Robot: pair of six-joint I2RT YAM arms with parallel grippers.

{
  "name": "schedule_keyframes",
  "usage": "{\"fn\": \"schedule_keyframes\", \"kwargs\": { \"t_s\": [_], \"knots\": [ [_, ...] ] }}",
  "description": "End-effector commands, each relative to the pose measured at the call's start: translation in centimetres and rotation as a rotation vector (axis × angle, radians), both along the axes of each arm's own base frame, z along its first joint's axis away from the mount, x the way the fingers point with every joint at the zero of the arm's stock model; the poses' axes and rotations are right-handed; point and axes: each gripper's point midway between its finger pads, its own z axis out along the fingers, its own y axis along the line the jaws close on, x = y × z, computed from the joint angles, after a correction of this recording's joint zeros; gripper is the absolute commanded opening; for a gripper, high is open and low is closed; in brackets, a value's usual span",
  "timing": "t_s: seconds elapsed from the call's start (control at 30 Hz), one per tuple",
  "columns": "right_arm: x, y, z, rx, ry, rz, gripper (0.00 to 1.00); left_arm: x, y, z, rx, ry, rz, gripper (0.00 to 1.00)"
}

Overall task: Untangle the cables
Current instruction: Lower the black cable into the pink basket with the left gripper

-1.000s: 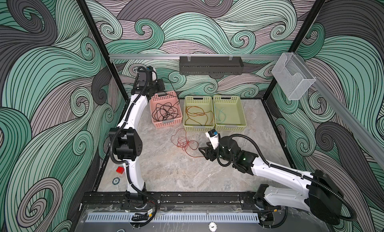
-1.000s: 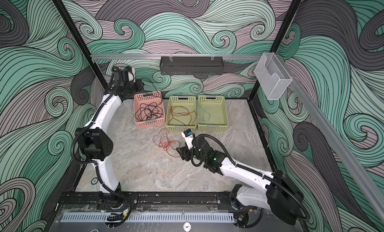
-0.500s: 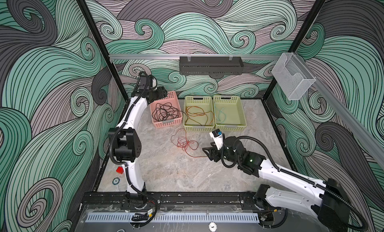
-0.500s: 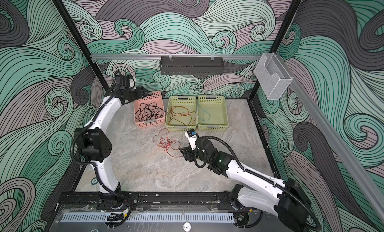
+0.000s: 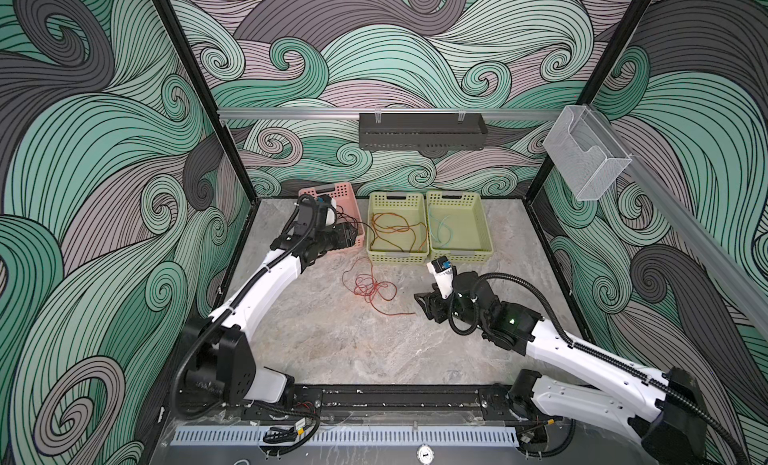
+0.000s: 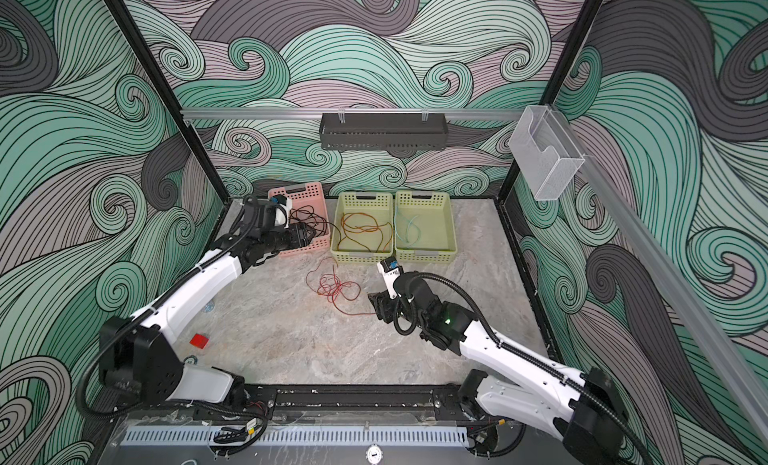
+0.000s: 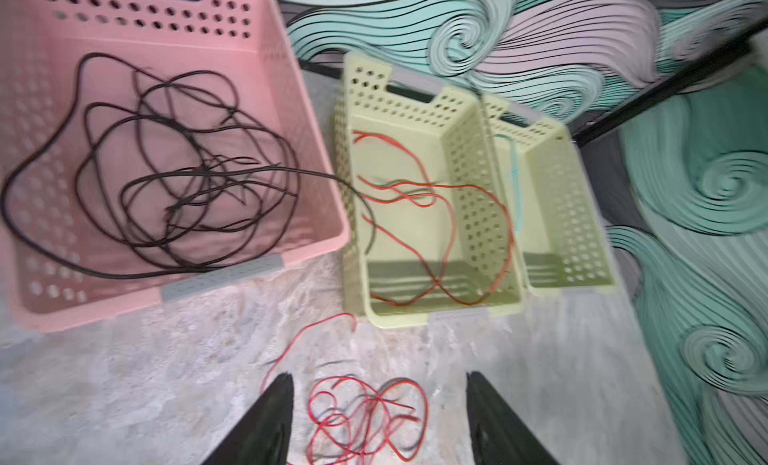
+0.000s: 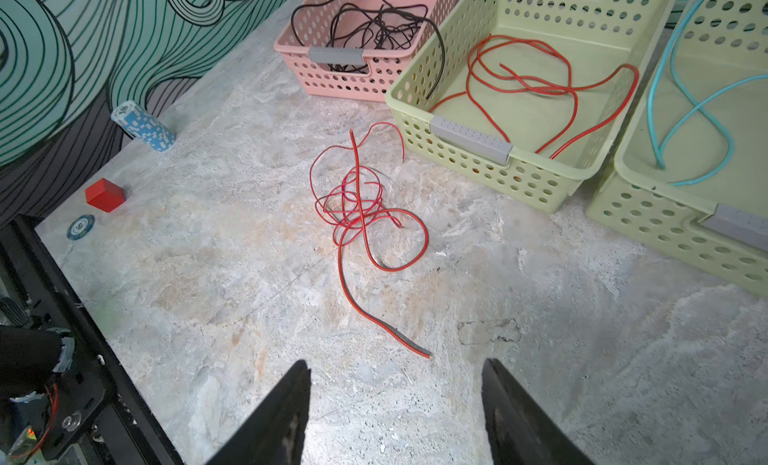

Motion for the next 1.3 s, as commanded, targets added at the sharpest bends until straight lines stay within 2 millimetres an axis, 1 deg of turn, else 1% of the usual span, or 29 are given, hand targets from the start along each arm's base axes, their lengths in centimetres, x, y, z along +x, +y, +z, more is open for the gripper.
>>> {"fn": "schedule_keyframes", "kwargs": {
  "t_s": [0.0,0.1,0.17,0.23,0.33,0.43,0.53,0.6,0.67,0.7,0.73,0.83,0.9,0.93,0.97,1.0,1.13,1.2,1.27],
  "knots": [
    [0.6,-0.3,0.5,-0.01,-0.009,-0.028,0.66,4.1,1.7,1.8,0.076,-0.009,0.059,0.67],
    [0.8,-0.4,-0.2,-0.02,-0.002,-0.044,0.67,6.4,1.0,-1.5,0.01,0.173,0.062,0.7],
    [1.0,-0.4,-0.6,-0.031,0.003,-0.047,0.68,8.0,0.9,-3.9,-0.073,0.244,0.097,0.71],
    [1.1,-0.3,-0.9,-0.046,0.004,-0.048,0.69,9.7,0.9,-5.7,-0.165,0.291,0.138,0.72],
    [1.4,-0.5,-1.3,-0.07,-0.002,-0.055,0.72,11.7,0.8,-7.3,-0.297,0.332,0.204,0.73],
    [1.9,-0.7,-1.6,-0.086,-0.008,-0.069,0.73,13.1,0.6,-8.7,-0.403,0.352,0.264,0.76],
    [2.2,-0.6,-2.2,-0.088,-0.003,-0.072,0.73,14.5,1.0,-10.1,-0.466,0.351,0.321,0.76],
    [2.3,-0.4,-2.6,-0.089,0.006,-0.069,0.73,15.3,1.3,-10.7,-0.482,0.347,0.354,0.76],
    [2.2,-0.1,-3.0,-0.094,0.016,-0.058,0.73,16.1,1.2,-11.3,-0.513,0.348,0.365,0.74],
    [2.2,-0.1,-3.2,-0.098,0.02,-0.056,0.73,16.5,1.1,-11.5,-0.524,0.348,0.37,0.72],
    [2.3,0.0,-3.4,-0.103,0.025,-0.054,0.72,16.8,1.2,-11.8,-0.527,0.352,0.381,0.66],
    [2.2,0.2,-3.7,-0.107,0.031,-0.041,0.71,17.5,1.5,-12.4,-0.537,0.357,0.396,0.39],
    [2.3,0.3,-3.5,-0.107,0.028,-0.039,0.69,17.6,2.0,-12.3,-0.536,0.358,0.403,0.19],
    [2.2,0.2,-3.4,-0.106,0.025,-0.038,0.69,17.5,2.4,-11.9,-0.538,0.346,0.403,0.1],
    [2.2,0.2,-3.3,-0.1,0.023,-0.041,0.69,17.5,2.7,-11.2,-0.541,0.329,0.401,0.02],
    [2.2,0.2,-3.3,-0.094,0.021,-0.04,0.69,17.5,2.8,-10.2,-0.544,0.304,0.383,0.0],
    [2.0,0.4,-3.6,-0.073,0.029,-0.038,0.69,16.8,3.7,-4.4,-0.548,0.197,0.312,0.0],
    [2.0,0.7,-3.7,-0.067,0.036,-0.034,0.69,16.4,4.8,-2.0,-0.549,0.149,0.309,0.0],
    [2.0,1.0,-3.7,-0.056,0.045,-0.024,0.69,16.3,6.4,-0.4,-0.532,0.109,0.321,0.0]
  ]
}}
